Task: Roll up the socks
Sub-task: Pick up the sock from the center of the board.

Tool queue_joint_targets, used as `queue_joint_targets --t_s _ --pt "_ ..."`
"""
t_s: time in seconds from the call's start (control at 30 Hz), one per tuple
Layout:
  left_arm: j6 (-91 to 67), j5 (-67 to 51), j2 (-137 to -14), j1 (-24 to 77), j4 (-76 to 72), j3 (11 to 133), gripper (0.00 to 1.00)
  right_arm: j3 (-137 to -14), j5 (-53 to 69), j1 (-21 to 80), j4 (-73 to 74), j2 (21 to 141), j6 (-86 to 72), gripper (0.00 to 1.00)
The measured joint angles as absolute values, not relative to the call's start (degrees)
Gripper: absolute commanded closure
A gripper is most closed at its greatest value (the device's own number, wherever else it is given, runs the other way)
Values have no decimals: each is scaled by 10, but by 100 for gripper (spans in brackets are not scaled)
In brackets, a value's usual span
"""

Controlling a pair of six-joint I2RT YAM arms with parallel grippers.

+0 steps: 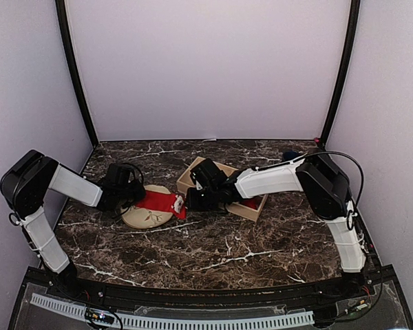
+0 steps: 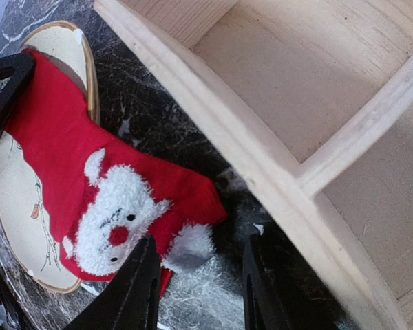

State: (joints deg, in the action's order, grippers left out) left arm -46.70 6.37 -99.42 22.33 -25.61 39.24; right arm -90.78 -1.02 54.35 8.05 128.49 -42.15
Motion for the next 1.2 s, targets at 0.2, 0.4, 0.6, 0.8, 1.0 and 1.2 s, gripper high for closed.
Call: queue_joint_targets --t_s 0.2,0.4,0.6,0.8,1.0,1.2 --pt "-467 64 -995 223 -259 392 89 -931 -8 544 91 1301 -428 61" --pt "-467 64 -997 223 -261 392 89 -950 -6 546 95 1314 -430 66" --pt "-466 63 -998 222 -263 392 89 -949 2 548 94 1317 -436 94" --pt "-465 62 -1000 221 -267 392 89 -941 7 549 88 1318 -441 100" --pt "-462 58 -995 221 -264 392 79 -901 2 551 53 1300 -441 100" --pt "-452 56 -965 220 -218 390 76 -838 -17 557 43 1244 -443 100"
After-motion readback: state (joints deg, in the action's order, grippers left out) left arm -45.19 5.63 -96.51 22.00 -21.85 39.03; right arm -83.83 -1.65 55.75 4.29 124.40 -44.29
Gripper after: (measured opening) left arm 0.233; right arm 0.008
